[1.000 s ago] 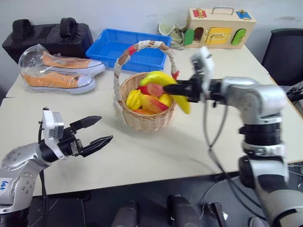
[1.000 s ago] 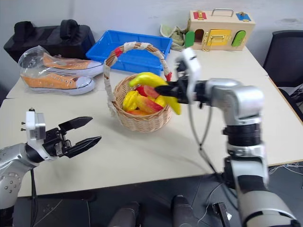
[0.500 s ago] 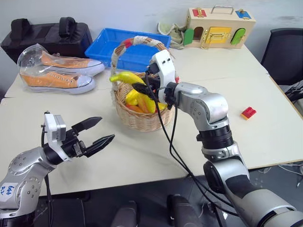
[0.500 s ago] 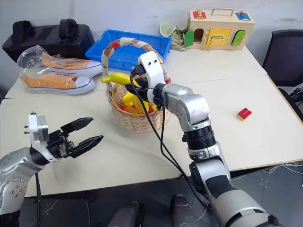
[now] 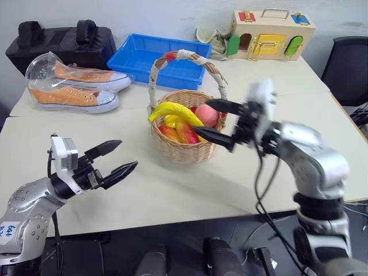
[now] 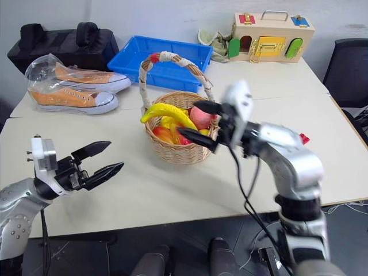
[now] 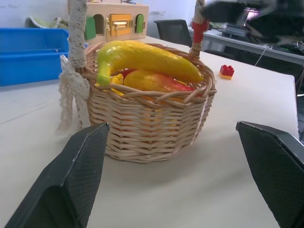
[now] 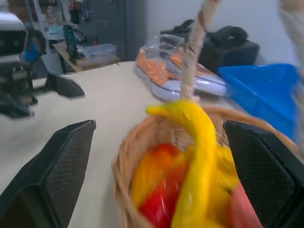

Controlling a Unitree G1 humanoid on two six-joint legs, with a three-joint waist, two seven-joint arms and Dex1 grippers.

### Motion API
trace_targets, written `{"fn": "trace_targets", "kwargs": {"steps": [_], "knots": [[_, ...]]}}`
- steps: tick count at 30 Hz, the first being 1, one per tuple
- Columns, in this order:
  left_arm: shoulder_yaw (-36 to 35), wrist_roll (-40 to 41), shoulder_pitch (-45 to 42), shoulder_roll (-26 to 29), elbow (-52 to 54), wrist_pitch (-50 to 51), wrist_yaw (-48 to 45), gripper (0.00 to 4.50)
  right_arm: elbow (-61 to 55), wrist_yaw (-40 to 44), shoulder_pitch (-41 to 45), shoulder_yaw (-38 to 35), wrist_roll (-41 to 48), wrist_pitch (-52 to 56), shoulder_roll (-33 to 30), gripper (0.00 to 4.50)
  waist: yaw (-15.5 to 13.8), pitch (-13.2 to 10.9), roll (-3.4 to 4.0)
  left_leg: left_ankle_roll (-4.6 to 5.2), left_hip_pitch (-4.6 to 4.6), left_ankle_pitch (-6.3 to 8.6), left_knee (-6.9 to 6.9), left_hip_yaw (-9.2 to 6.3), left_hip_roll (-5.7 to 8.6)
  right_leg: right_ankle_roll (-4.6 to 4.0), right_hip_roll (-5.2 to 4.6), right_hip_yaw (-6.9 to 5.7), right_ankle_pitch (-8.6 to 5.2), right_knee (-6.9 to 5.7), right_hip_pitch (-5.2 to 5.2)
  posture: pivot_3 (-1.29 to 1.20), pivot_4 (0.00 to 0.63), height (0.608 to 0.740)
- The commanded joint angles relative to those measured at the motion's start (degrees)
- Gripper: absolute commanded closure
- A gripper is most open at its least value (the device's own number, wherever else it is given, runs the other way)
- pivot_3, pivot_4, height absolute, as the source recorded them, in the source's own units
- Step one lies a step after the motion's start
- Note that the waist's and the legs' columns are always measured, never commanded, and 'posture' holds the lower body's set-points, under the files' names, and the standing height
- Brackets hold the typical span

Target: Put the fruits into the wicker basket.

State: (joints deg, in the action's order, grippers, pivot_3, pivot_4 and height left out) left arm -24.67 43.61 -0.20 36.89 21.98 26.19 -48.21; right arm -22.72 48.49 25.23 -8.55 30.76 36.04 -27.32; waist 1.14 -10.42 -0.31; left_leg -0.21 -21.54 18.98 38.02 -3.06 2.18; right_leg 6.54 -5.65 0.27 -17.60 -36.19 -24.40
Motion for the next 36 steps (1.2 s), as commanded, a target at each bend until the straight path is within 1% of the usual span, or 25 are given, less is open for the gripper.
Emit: {"fn": "trace_targets", "kwargs": {"steps": [1, 4, 7, 8, 10, 13, 16, 18, 21, 23, 28, 34, 36], "knots": [[-1.8, 1.8, -0.9, 1.3, 0.2, 0.0, -0.3, 0.00, -2.3, -1.4, -10.4, -7.4, 0.1, -8.2, 0.7, 0.02, 0.0, 0.0, -0.01, -0.02, 0.02, -0.01, -0.01, 0.00, -0.03, 0.00, 0.01, 0.02, 0.00, 0.01, 0.04, 0.00, 0.150, 0.740], [-1.9, 1.3, -2.1, 2.7, -1.8, 0.2, -1.4, 0.00, -0.3, -2.1, -19.8, -9.9, -4.2, -18.5, 1.4, 0.02, 0.2, 0.0, -0.01, -0.03, 0.20, -0.03, -0.03, 0.24, -0.06, 0.02, 0.08, 0.05, 0.01, -0.08, 0.05, 0.00, 0.150, 0.740], [-2.1, 0.6, -3.4, 4.4, -4.2, -0.1, -2.2, 0.00, 1.2, -5.5, -24.9, -11.3, -7.9, -26.6, 3.6, 0.02, 0.5, 0.0, -0.01, -0.03, 0.40, -0.04, -0.04, 0.43, -0.10, 0.02, 0.15, 0.06, 0.01, -0.19, 0.10, 0.00, 0.150, 0.740], [-2.2, 0.8, -3.9, 4.8, -4.9, 0.0, -2.3, 0.00, 1.8, -6.6, -26.7, -11.7, -8.5, -27.9, 4.4, 0.02, 0.4, 0.0, -0.01, -0.03, 0.44, -0.04, -0.04, 0.48, -0.11, 0.02, 0.15, 0.09, 0.01, -0.23, 0.10, 0.00, 0.150, 0.740], [-2.4, 0.9, -4.5, 5.5, -6.1, 0.1, -2.7, 0.00, 2.2, -8.7, -28.8, -11.6, -9.4, -29.5, 5.7, 0.02, 0.3, 0.0, -0.03, -0.04, 0.45, -0.04, -0.04, 0.44, -0.13, 0.02, 0.15, 0.08, 0.01, -0.26, 0.10, 0.00, 0.150, 0.740], [-2.3, 0.3, -4.8, 6.3, -7.4, -0.2, -3.4, 0.00, 1.0, -11.7, -28.7, -9.4, -11.7, -31.3, 6.6, 0.02, 0.5, 0.0, -0.02, -0.03, 0.43, -0.03, -0.05, 0.48, -0.10, 0.02, 0.11, 0.12, 0.01, -0.26, 0.06, 0.00, 0.150, 0.740], [-1.9, -0.1, -5.5, 6.6, -8.1, -0.5, -3.5, 0.00, -3.1, -19.2, -22.6, -4.6, -14.6, -27.0, 8.8, 0.02, 0.6, 0.0, -0.02, -0.04, 0.44, -0.03, -0.04, 0.49, -0.12, 0.02, 0.11, 0.13, 0.01, -0.25, 0.05, 0.00, 0.150, 0.740], [-1.5, 0.3, -6.0, 6.6, -7.9, 0.1, -3.6, 0.00, -5.5, -24.0, -17.4, -1.4, -16.2, -22.1, 10.3, 0.02, 0.5, 0.0, -0.02, -0.14, 0.39, -0.08, -0.04, 0.47, -0.14, 0.01, 0.11, 0.13, 0.01, -0.31, -0.04, 0.00, 0.150, 0.740], [-1.3, 1.0, -6.6, 6.5, -7.3, 1.0, -3.4, 0.00, -7.2, -28.9, -10.9, 3.4, -18.8, -16.0, 12.0, 0.02, 0.4, 0.0, -0.02, -0.21, 0.35, -0.11, -0.07, 0.37, -0.18, -0.01, 0.12, 0.15, -0.01, -0.35, -0.10, 0.00, 0.150, 0.740], [-1.2, 1.3, -6.6, 6.4, -6.9, 1.4, -3.2, 0.00, -7.3, -31.3, -7.7, 5.6, -19.6, -14.2, 13.7, 0.02, 0.3, 0.0, -0.05, -0.24, 0.33, -0.08, -0.10, 0.27, -0.19, -0.04, 0.12, 0.15, -0.02, -0.33, -0.09, 0.00, 0.150, 0.740], [-1.4, 1.8, -6.0, 6.0, -5.2, 2.4, -2.4, 0.00, -4.8, -34.1, -2.5, 10.6, -22.4, -12.8, 16.5, 0.02, 0.4, 0.0, -0.06, -0.14, 0.24, -0.04, -0.08, 0.25, -0.04, -0.04, 0.04, 0.11, -0.02, -0.30, -0.10, 0.00, 0.150, 0.740], [-2.1, 2.5, -5.9, 6.0, -4.4, 3.0, -1.3, 0.00, 2.1, -39.0, 2.6, 13.0, -27.4, -13.6, 18.8, 0.02, 0.5, 0.0, -0.06, -0.16, 0.29, -0.06, -0.06, 0.29, -0.07, -0.04, 0.09, 0.08, -0.02, -0.33, -0.11, 0.00, 0.150, 0.740], [-2.2, 2.7, -5.8, 6.0, -4.0, 3.2, -1.0, 0.00, 3.8, -40.4, 3.7, 12.6, -28.0, -14.0, 19.8, 0.39, 0.5, 0.0, -0.06, -0.16, 0.29, -0.06, -0.07, 0.29, -0.09, -0.04, 0.11, 0.08, -0.02, -0.35, -0.11, 0.00, 0.150, 0.740]]}}
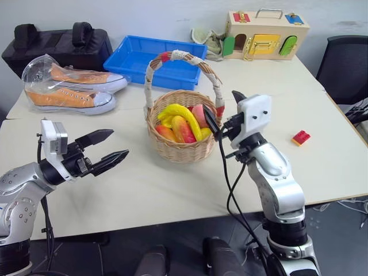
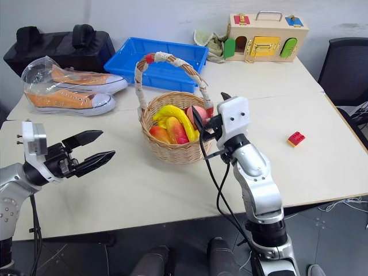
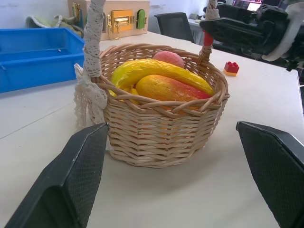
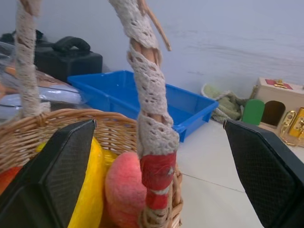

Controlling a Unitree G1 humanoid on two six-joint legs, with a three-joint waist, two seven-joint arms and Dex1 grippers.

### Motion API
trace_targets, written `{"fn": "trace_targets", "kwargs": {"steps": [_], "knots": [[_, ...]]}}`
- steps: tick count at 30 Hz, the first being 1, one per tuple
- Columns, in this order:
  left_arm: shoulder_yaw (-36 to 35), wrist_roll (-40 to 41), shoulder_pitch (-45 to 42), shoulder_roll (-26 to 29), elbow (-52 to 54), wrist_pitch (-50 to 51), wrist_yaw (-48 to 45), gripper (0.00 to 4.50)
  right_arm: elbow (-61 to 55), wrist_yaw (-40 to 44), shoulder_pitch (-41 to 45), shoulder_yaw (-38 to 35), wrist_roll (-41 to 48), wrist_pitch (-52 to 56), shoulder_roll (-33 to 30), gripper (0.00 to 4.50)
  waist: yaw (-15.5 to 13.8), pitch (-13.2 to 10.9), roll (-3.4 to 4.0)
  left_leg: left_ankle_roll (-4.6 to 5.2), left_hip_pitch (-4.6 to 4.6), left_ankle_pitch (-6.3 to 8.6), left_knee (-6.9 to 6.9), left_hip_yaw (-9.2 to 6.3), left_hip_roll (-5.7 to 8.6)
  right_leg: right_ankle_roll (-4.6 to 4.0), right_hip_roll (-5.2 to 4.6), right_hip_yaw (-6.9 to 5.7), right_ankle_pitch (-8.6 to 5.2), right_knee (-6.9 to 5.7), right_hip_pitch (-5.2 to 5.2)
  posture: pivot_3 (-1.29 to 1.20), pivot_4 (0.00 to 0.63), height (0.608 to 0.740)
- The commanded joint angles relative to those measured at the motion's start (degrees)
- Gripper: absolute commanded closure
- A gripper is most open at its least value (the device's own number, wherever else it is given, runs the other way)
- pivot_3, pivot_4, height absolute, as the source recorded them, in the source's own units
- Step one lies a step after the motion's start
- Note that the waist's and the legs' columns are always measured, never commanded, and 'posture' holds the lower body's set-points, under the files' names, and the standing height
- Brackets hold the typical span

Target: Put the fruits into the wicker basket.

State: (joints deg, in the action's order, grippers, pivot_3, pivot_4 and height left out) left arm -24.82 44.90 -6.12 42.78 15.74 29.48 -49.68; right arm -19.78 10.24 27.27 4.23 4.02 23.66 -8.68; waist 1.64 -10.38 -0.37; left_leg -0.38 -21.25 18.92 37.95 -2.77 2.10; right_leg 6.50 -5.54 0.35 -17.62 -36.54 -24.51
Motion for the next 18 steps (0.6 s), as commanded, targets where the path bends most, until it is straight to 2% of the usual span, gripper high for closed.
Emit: {"fn": "trace_targets", "kwargs": {"steps": [1, 12, 18], "knots": [[-2.2, 1.6, 0.2, 0.1, 2.7, -0.1, 0.7, 0.00, 2.0, -2.2, 1.8, -0.1, -1.2, -1.2, 1.5, 0.60, 0.0, 0.0, 0.00, 0.00, 0.00, 0.00, 0.00, 0.01, 0.00, 0.00, 0.00, 0.00, 0.00, 0.00, -0.01, 0.00, 0.150, 0.740], [-3.4, 2.0, 1.5, -0.3, 4.2, -0.4, 1.9, 0.00, 3.3, -0.1, 2.9, -1.8, 1.0, 0.5, 1.4, 4.30, 0.1, 0.0, 0.00, 0.02, -0.01, 0.01, -0.01, 0.04, 0.01, 0.00, -0.01, 0.00, 0.00, -0.01, -0.02, 0.00, 0.150, 0.740], [-1.8, 1.4, 0.8, -1.4, 3.6, -0.8, 1.7, 0.00, 0.0, -1.3, 2.4, -4.5, 1.0, 2.1, -0.3, 4.30, -0.1, 0.0, 0.00, 0.02, -0.02, 0.01, -0.01, 0.03, 0.02, 0.00, -0.01, -0.01, 0.00, 0.00, -0.02, 0.00, 0.150, 0.740]]}}
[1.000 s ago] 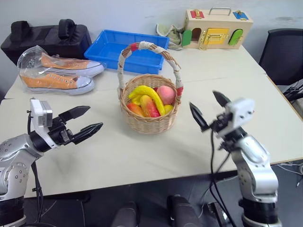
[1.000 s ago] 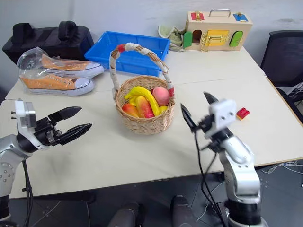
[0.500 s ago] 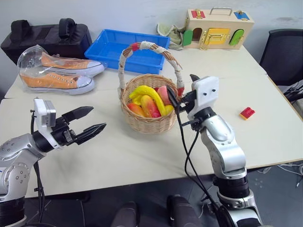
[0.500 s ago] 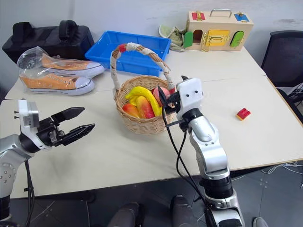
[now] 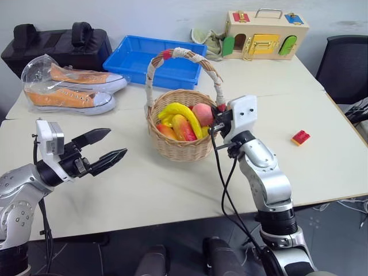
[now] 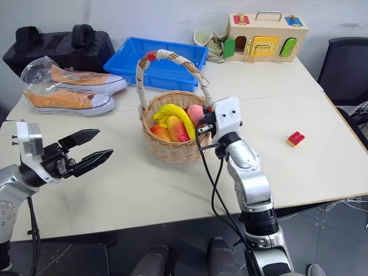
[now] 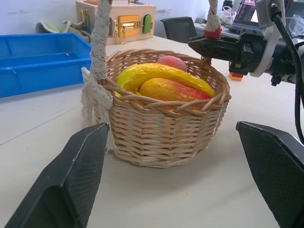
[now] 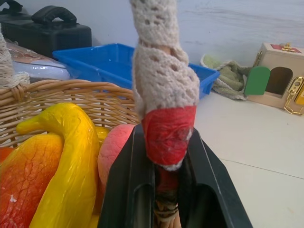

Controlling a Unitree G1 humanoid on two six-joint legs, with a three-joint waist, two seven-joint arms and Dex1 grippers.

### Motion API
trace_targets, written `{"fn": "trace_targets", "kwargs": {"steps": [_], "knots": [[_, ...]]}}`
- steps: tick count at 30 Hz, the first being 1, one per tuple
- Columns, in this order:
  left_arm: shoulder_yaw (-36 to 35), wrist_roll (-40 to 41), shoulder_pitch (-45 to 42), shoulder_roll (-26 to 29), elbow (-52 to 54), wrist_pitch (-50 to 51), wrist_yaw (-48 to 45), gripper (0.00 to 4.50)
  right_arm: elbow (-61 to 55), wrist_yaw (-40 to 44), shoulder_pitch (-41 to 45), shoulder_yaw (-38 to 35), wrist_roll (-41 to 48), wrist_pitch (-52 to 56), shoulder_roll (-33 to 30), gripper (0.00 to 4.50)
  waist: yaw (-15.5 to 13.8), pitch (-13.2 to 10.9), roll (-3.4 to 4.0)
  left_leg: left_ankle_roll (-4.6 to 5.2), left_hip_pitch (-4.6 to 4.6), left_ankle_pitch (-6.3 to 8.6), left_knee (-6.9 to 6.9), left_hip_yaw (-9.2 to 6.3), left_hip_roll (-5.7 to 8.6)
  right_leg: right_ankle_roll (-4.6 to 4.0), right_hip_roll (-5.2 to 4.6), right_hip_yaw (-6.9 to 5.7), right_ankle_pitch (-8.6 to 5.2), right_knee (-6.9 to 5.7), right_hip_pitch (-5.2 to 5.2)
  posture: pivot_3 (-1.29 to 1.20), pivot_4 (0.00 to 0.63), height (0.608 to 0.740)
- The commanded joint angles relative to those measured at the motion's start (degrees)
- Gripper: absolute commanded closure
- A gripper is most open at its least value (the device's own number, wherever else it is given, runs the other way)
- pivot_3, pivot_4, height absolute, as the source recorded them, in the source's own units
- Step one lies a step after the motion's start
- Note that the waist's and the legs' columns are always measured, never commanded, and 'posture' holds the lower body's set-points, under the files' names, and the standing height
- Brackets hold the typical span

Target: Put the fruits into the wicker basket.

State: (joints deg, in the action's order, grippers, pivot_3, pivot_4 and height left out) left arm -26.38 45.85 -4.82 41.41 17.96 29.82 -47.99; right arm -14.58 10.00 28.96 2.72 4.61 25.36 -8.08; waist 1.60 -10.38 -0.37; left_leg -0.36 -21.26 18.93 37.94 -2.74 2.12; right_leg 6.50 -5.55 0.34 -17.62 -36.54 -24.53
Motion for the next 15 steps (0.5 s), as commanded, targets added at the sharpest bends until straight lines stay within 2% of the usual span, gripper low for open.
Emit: {"fn": "trace_targets", "kwargs": {"steps": [1, 5, 9, 15], "knots": [[0.2, 0.2, -0.9, -0.3, 1.0, -1.2, -0.2, 0.00, -6.1, -2.4, 0.4, -4.2, -0.1, 0.6, -1.0, 4.30, -0.1, 0.0, 0.00, 0.00, -0.02, 0.00, 0.01, -0.01, 0.01, 0.00, -0.01, 0.00, 0.00, 0.00, 0.00, 0.00, 0.150, 0.740], [1.7, -0.3, -2.4, -0.6, -0.1, -1.3, -0.6, 0.00, -8.6, -7.3, -1.2, -8.0, -2.6, 0.6, -1.3, 4.30, 0.0, 0.0, 0.00, 0.00, -0.02, 0.00, 0.01, 0.00, 0.01, 0.00, 0.00, 0.00, 0.00, 0.00, 0.00, 0.00, 0.150, 0.740], [4.7, -1.3, -5.7, -0.9, -2.9, -1.9, -1.9, 0.00, -11.6, -16.0, -5.9, -14.4, -6.2, 0.4, 0.4, 4.30, -0.3, 0.0, -0.01, 0.00, -0.02, 0.00, -0.01, -0.04, 0.02, 0.00, 0.01, -0.02, 0.00, -0.01, 0.00, 0.00, 0.150, 0.740], [7.1, -2.4, -9.9, -0.9, -5.9, -2.6, -3.2, 0.00, -11.3, -23.1, -10.0, -16.6, -9.9, -0.3, 2.7, 4.30, 0.4, 0.0, -0.01, 0.06, 0.04, -0.03, -0.02, 0.19, 0.06, 0.02, 0.05, 0.07, 0.01, -0.23, -0.04, 0.00, 0.150, 0.740]]}}
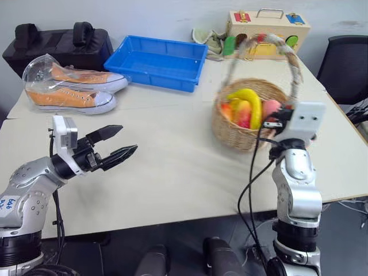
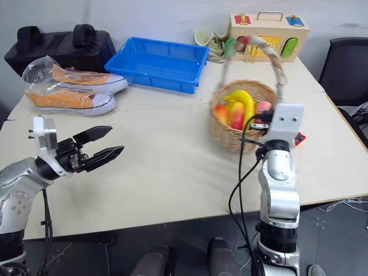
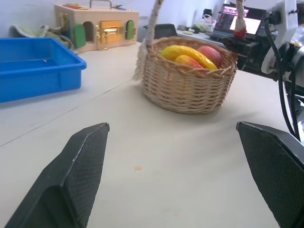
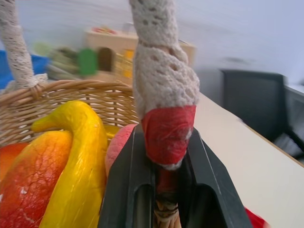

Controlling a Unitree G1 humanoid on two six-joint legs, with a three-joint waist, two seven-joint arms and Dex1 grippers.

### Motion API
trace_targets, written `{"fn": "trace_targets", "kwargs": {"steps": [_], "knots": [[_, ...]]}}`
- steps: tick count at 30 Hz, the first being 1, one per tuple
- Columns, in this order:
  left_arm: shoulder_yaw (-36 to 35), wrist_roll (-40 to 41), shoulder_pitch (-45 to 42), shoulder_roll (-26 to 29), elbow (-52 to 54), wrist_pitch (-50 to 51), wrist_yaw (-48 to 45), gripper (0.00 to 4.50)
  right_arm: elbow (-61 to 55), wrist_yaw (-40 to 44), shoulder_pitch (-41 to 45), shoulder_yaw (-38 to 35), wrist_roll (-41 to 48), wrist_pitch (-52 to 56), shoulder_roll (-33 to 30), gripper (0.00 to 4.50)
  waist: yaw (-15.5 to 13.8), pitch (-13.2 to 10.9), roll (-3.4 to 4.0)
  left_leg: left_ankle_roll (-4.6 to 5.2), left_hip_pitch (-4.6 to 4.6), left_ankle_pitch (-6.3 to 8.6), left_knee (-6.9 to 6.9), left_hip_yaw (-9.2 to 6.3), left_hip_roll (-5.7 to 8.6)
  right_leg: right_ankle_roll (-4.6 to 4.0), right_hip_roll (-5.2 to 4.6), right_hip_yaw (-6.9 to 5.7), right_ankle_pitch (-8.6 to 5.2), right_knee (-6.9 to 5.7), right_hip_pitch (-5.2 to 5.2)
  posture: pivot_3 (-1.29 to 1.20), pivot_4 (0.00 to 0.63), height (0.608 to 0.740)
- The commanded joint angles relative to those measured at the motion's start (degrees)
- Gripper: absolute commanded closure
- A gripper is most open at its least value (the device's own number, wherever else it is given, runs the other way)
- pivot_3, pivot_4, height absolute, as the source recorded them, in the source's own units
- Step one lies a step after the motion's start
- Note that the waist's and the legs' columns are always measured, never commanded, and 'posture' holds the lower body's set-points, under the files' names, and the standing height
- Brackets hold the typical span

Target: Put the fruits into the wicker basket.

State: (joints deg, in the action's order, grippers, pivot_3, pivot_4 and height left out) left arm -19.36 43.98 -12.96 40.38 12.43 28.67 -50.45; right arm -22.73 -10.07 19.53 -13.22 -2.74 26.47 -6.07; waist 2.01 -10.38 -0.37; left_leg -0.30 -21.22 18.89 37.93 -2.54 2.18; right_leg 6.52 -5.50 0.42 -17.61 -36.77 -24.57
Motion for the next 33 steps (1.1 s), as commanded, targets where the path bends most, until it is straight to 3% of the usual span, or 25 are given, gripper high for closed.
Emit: {"fn": "trace_targets", "kwargs": {"steps": [1, 9, 15, 22, 31, 33], "knots": [[0.2, -0.7, -2.4, 0.1, -0.7, -1.4, -0.9, 0.00, -3.2, -4.4, -0.9, -0.8, -3.0, -1.4, 1.4, 4.30, 0.0, 0.0, 0.00, -0.01, 0.02, 0.00, 0.00, -0.02, -0.05, 0.00, 0.02, -0.02, 0.00, -0.08, 0.00, 0.00, 0.150, 0.740], [-0.1, -0.9, -2.5, 0.3, -0.6, -1.4, -1.3, 0.00, -1.6, -5.3, -0.2, -1.3, -0.5, -2.3, 4.1, 4.30, -0.2, 0.0, -0.01, -0.02, 0.03, -0.01, -0.01, -0.04, -0.02, 0.00, 0.03, -0.02, 0.00, -0.09, 0.00, 0.00, 0.150, 0.740], [-1.4, -0.5, -0.5, 0.2, 0.9, -1.3, -0.8, 0.00, -2.1, -2.9, 1.1, -1.4, 1.2, -3.0, 2.8, 2.33, -0.2, 0.0, -0.01, -0.02, 0.02, -0.01, -0.02, -0.04, -0.07, 0.00, 0.03, -0.01, 0.00, -0.10, -0.02, 0.00, 0.150, 0.740], [-2.6, -0.2, 1.2, 0.5, 1.6, -1.2, -0.5, 0.00, -9.8, 6.5, -0.8, -4.0, 7.2, 0.9, -4.1, 0.10, -0.5, 0.0, -0.01, 0.00, 0.00, 0.00, -0.02, -0.07, -0.04, 0.00, 0.00, -0.02, 0.00, -0.06, 0.00, 0.00, 0.150, 0.740], [-3.5, -2.3, 2.8, 1.9, -2.1, -3.0, -3.4, 0.00, -18.6, 22.9, -8.7, -15.1, 25.0, 10.0, -17.1, 0.04, -0.5, 0.0, -0.01, 0.09, 0.01, 0.05, -0.02, -0.08, -0.06, 0.00, -0.02, -0.02, 0.00, 0.24, 0.08, 0.00, 0.150, 0.740], [-3.7, -3.0, 3.9, 2.9, -3.3, -3.4, -4.9, 0.00, -19.5, 32.5, -13.6, -17.5, 29.3, 7.1, -21.9, 0.04, -0.5, 0.0, -0.01, 0.09, -0.01, 0.05, -0.03, -0.06, -0.07, 0.00, -0.02, -0.02, 0.00, 0.27, 0.08, 0.00, 0.150, 0.740]]}}
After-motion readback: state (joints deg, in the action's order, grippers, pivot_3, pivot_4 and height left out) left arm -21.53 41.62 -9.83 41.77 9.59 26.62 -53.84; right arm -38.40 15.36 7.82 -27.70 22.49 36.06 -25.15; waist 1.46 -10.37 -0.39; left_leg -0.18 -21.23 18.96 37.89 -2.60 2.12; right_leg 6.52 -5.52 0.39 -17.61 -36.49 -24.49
